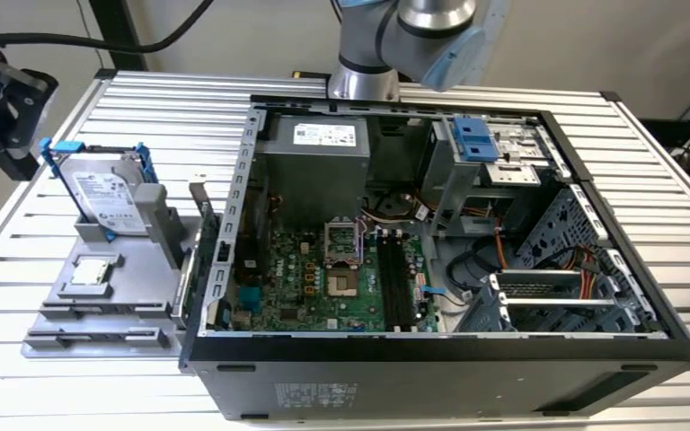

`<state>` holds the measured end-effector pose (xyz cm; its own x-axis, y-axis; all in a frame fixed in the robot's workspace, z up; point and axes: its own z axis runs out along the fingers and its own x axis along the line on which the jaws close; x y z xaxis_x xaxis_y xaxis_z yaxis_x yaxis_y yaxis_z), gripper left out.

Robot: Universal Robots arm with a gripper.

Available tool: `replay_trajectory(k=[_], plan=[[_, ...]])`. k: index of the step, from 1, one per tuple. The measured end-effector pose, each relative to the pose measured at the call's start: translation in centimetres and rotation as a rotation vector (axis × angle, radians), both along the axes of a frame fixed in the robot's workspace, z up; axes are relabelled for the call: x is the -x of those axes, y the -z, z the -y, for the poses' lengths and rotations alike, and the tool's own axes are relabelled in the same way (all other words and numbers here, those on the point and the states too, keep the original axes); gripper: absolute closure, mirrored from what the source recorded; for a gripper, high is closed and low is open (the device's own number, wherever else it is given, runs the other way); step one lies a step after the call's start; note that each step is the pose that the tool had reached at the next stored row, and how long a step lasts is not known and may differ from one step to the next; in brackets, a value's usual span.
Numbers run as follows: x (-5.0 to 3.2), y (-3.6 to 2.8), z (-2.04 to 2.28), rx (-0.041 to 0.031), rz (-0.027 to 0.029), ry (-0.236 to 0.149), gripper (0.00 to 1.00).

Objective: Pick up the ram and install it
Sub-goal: 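Reach for the ram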

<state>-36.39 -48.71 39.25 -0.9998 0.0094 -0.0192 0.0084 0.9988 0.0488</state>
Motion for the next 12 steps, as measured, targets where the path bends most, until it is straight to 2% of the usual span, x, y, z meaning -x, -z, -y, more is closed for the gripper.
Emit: replay_trajectory(k=[9, 12], plan=[[0.09, 0.04, 2.76, 0.0000, 0.0000, 0.000, 1.00], [0.10, 0.05, 3.40, 0.0001, 0.0000, 0.000, 1.00]])
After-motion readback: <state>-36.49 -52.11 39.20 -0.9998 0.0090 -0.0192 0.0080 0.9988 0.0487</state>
